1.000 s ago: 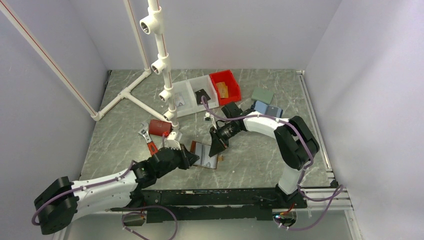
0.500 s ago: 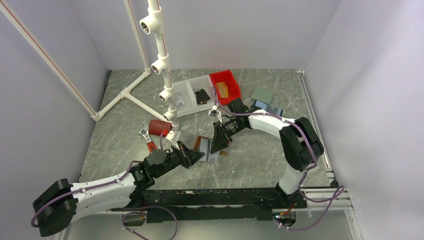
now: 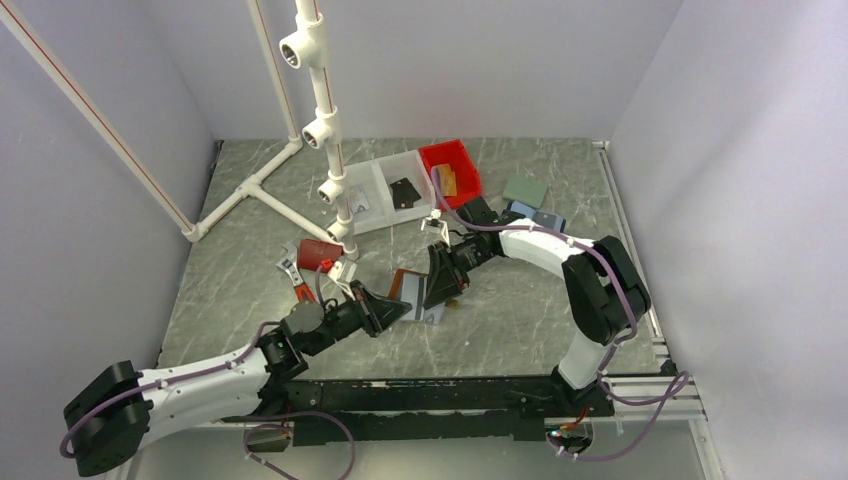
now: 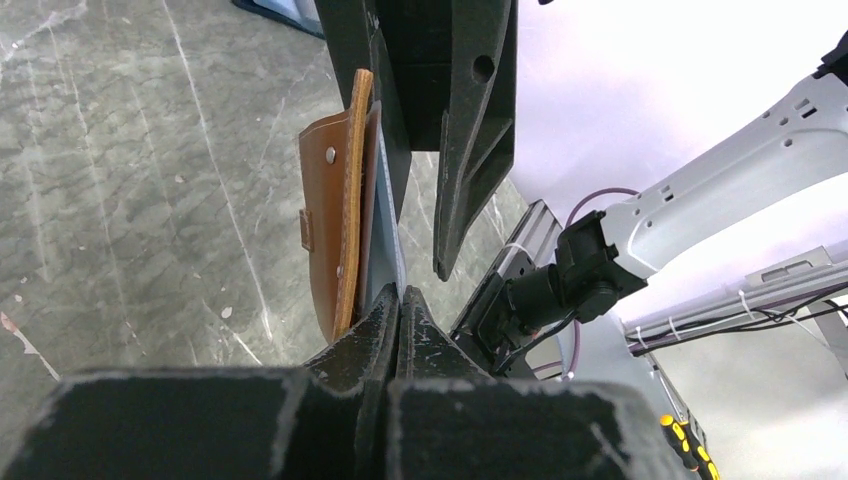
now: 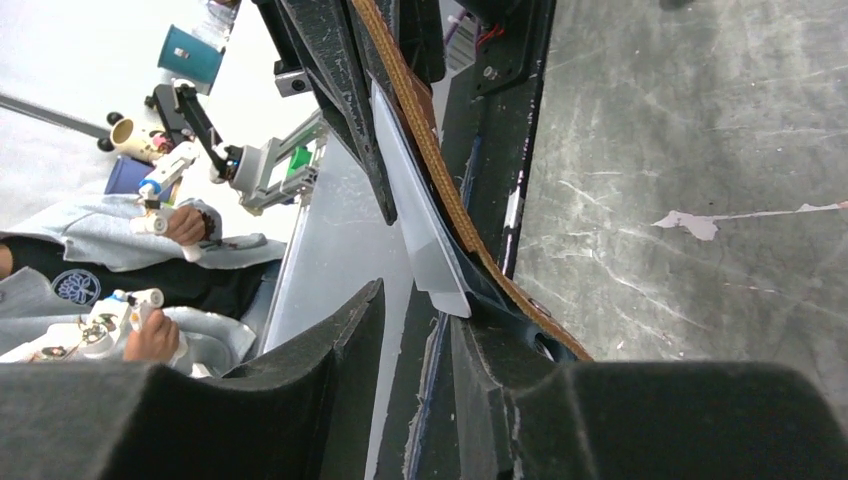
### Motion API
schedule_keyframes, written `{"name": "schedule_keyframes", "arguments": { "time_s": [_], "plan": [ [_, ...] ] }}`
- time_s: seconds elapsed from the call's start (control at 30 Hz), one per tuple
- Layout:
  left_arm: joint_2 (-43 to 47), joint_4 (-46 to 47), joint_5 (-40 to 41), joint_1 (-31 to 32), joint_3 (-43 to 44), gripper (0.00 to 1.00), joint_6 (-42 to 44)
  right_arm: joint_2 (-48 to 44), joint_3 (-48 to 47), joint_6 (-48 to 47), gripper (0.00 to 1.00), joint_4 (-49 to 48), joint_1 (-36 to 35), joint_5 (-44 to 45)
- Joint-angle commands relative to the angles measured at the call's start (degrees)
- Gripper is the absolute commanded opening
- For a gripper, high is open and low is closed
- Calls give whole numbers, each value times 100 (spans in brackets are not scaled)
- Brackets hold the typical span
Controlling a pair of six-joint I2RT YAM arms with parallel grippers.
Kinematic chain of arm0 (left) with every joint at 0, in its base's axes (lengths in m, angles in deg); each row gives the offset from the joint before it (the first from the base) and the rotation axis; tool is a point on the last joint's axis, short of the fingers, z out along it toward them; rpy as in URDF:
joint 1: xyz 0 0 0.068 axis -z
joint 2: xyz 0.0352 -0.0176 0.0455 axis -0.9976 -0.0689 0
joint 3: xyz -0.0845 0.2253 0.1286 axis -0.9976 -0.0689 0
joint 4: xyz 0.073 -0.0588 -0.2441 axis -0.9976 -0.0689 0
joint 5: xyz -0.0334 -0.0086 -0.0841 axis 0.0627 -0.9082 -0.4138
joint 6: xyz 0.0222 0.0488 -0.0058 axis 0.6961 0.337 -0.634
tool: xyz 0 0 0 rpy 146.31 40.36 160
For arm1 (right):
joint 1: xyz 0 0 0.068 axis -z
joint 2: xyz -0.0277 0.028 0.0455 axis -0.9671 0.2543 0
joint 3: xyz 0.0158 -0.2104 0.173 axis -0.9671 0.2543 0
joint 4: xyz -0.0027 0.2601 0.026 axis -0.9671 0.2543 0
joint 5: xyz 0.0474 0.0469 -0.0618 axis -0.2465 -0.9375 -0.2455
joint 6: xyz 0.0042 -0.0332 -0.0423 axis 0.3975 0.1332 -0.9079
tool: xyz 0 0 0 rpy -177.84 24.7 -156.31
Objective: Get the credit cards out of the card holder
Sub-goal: Remove the credit card from the card holder.
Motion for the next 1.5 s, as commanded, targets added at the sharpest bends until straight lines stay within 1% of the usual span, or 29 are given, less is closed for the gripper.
{"name": "schedule_keyframes", "arguments": {
  "time_s": [0.0, 0.1, 0.27, 0.3, 0.33, 0.37, 0.47, 0.53, 0.6, 0.7, 0.73, 0.8, 0.83, 0.87, 0.97, 1.03, 1.1, 1.4, 1.47],
  "plan": [
    [195, 752, -108, -7, 23, 0, 42, -195, -234, -515, 31, 255, -3, -431],
    [201, 798, -89, -7, -4, 0, 20, -191, -253, -595, 24, 329, -6, -460],
    [205, 795, -63, -2, -21, 0, -3, -190, -294, -717, 2, 444, -6, -441],
    [217, 781, -58, -6, -22, 0, -11, -197, -303, -786, 0, 509, -6, -405],
    [226, 752, -42, -7, -23, 0, -31, -191, -328, -843, 0, 567, -2, -351],
    [245, 713, -22, -5, -23, 4, -59, -194, -351, -951, 0, 657, -1, -309],
    [357, 565, -13, -7, -23, 24, -172, -191, -405, -1246, 0, 896, -6, -170],
    [473, 428, -17, -6, -10, 34, -213, -177, -435, -1380, 0, 1010, -6, -75],
    [606, 155, -18, -7, 16, 40, -246, -166, -461, -1466, 0, 1086, 2, -12],
    [817, -102, -19, -7, 47, 42, -250, -139, -464, -1472, 0, 1085, 2, 53],
    [887, -169, 137, -2, 41, 42, -260, -128, -464, -1476, 0, 1086, 5, 77],
    [997, -272, 203, -7, 11, 40, -280, -105, -480, -1521, 0, 1126, 2, 106],
    [1053, -311, 227, -7, -8, 38, -282, -100, -482, -1527, 0, 1130, 7, 111],
    [1104, -354, 256, -7, -25, 33, -290, -88, -482, -1543, 0, 1143, 3, 111],
    [1223, -483, 286, -7, -40, 24, -291, -79, -482, -1565, 0, 1157, 0, 128],
    [1260, -555, 287, -7, -34, 23, -284, -61, -490, -1586, 0, 1173, 5, 129],
    [1277, -627, 283, -7, -16, 24, -274, -53, -490, -1612, 0, 1195, -2, 129],
    [1060, -809, 246, -9, 119, 39, -249, -50, -506, -1670, 0, 1258, 2, 120],
    [1013, -974, 262, -7, 196, 41, -216, -48, -508, -1677, 0, 1265, 1, 120]
  ]
}}
